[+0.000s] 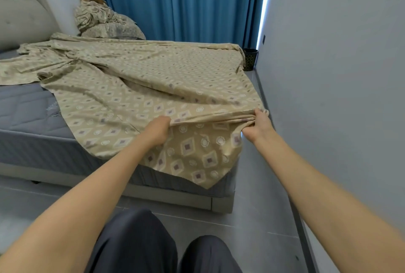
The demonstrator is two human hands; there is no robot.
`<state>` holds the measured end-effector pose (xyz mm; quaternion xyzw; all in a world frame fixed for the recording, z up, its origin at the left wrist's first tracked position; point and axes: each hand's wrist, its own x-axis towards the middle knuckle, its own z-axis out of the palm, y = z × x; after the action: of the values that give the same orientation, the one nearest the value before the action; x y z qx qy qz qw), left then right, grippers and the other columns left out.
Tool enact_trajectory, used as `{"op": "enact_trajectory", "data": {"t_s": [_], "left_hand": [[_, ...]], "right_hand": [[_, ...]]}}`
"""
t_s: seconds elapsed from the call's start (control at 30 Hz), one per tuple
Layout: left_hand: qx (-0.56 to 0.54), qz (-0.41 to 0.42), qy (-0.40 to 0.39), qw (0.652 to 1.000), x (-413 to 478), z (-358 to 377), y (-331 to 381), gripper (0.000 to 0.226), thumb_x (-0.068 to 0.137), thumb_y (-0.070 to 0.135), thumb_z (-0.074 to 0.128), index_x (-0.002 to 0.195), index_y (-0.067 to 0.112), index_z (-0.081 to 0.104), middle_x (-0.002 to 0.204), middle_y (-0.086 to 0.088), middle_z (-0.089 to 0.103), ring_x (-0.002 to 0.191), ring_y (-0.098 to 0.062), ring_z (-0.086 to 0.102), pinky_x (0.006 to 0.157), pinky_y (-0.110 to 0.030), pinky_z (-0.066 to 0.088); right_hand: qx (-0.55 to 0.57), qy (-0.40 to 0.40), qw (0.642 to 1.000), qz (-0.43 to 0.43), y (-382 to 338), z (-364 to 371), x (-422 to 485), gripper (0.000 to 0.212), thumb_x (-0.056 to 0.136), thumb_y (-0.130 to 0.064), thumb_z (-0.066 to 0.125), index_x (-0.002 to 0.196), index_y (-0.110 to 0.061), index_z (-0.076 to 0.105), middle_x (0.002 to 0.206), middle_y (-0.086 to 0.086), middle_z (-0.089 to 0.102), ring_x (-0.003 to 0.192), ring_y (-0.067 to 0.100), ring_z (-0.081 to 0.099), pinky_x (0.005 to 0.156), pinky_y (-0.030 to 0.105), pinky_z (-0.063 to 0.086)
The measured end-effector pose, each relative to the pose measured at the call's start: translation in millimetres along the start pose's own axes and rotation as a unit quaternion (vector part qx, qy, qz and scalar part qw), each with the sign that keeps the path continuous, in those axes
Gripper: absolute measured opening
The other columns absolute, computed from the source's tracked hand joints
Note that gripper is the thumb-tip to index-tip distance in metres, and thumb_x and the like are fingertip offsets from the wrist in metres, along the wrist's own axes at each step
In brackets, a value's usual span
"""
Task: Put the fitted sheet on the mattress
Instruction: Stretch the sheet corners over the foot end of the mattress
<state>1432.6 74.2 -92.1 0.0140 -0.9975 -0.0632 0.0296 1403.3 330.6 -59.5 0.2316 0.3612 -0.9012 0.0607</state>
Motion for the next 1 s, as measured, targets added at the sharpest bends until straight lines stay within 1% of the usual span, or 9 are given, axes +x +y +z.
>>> {"op": "enact_trajectory", "data": {"t_s": [0.07,0.17,0.37,0.47,0.57,0.73,0.87,0.97,1.0], "left_hand": [[-0.034,0.006,0.018,0.999,-1.7,-4.3,1.7,0.016,0.094,0.005,0.042,0.107,0.005,0.051,0.112,-0.019,0.060,0.099,-0.034,0.058,0.080,-0.040,0.045],[0.013,0.019,0.032,0.999,-6.8,-14.5,8.4,0.011,0.094,0.008,0.037,0.102,0.010,0.045,0.106,-0.016,0.061,0.094,-0.033,0.058,0.068,-0.036,0.040],[-0.183,0.028,-0.085,0.979,-20.7,-18.5,30.9,0.031,0.099,0.027,0.038,0.126,0.017,0.049,0.134,-0.009,0.052,0.115,-0.024,0.049,0.085,-0.031,0.036],[-0.238,0.001,-0.172,0.956,-29.3,-18.3,28.0,0.081,0.083,0.066,0.050,0.150,0.029,0.021,0.155,0.001,0.027,0.138,-0.022,0.033,0.106,-0.036,0.031],[-0.108,-0.014,-0.210,0.972,-34.4,-21.0,25.6,0.117,0.067,0.056,0.076,0.152,0.033,-0.001,0.156,-0.001,0.026,0.140,-0.026,0.032,0.110,-0.038,0.032],[0.001,0.013,-0.022,1.000,-27.7,-25.2,24.6,0.031,0.087,0.015,0.051,0.117,0.012,0.061,0.119,-0.013,0.064,0.108,-0.030,0.060,0.084,-0.035,0.047],[0.017,0.039,0.058,0.997,-23.0,-39.0,32.9,0.031,0.090,0.009,0.045,0.119,0.008,0.054,0.123,-0.018,0.049,0.113,-0.037,0.051,0.090,-0.039,0.040],[0.002,0.032,0.033,0.999,-22.8,-44.9,26.7,0.027,0.087,0.006,0.041,0.110,0.006,0.053,0.117,-0.019,0.057,0.111,-0.037,0.052,0.105,-0.046,0.030],[-0.023,0.026,0.028,0.999,-24.8,-45.0,22.6,0.027,0.087,0.006,0.039,0.110,0.006,0.053,0.113,-0.020,0.061,0.107,-0.036,0.054,0.101,-0.044,0.035]], "right_hand": [[0.022,0.037,0.999,-0.020,0.1,-2.8,-0.6,0.028,0.102,-0.016,0.040,0.077,-0.015,0.052,0.065,-0.005,0.060,0.045,0.002,0.057,0.041,0.008,0.040],[0.046,0.046,0.998,-0.025,5.2,-7.7,0.2,0.030,0.103,-0.017,0.029,0.102,-0.013,0.059,0.103,0.003,0.059,0.093,0.017,0.063,0.071,0.025,0.052],[-0.024,0.051,0.998,0.029,-3.0,-32.8,2.2,0.052,0.099,-0.026,0.019,0.141,-0.004,0.041,0.146,0.013,0.042,0.133,0.033,0.042,0.111,0.046,0.030],[-0.051,0.015,0.995,0.089,-1.8,-43.0,-1.9,0.077,0.087,-0.067,0.035,0.130,-0.006,0.051,0.133,0.012,0.055,0.125,0.036,0.050,0.109,0.049,0.036],[-0.108,-0.036,0.983,0.143,6.5,-41.5,-17.5,0.057,0.088,-0.048,0.059,0.129,-0.009,0.057,0.124,0.015,0.062,0.119,0.035,0.057,0.103,0.051,0.043],[-0.107,-0.023,0.987,0.116,12.0,-34.4,-36.1,0.036,0.096,-0.020,0.053,0.129,-0.004,0.055,0.124,0.012,0.063,0.123,0.030,0.055,0.094,0.044,0.045],[-0.094,-0.005,0.991,0.090,13.5,-27.5,-25.7,0.034,0.097,-0.020,0.044,0.125,-0.008,0.059,0.120,0.009,0.065,0.117,0.028,0.060,0.085,0.041,0.049],[-0.064,0.032,0.996,0.046,10.9,-22.1,-18.8,0.022,0.097,-0.022,0.040,0.097,-0.013,0.061,0.081,0.001,0.068,0.072,0.015,0.067,0.059,0.025,0.054],[-0.045,0.052,0.997,0.028,10.7,-19.4,-21.2,0.020,0.099,-0.021,0.039,0.089,-0.012,0.054,0.080,0.002,0.063,0.071,0.015,0.063,0.065,0.024,0.053]]}}
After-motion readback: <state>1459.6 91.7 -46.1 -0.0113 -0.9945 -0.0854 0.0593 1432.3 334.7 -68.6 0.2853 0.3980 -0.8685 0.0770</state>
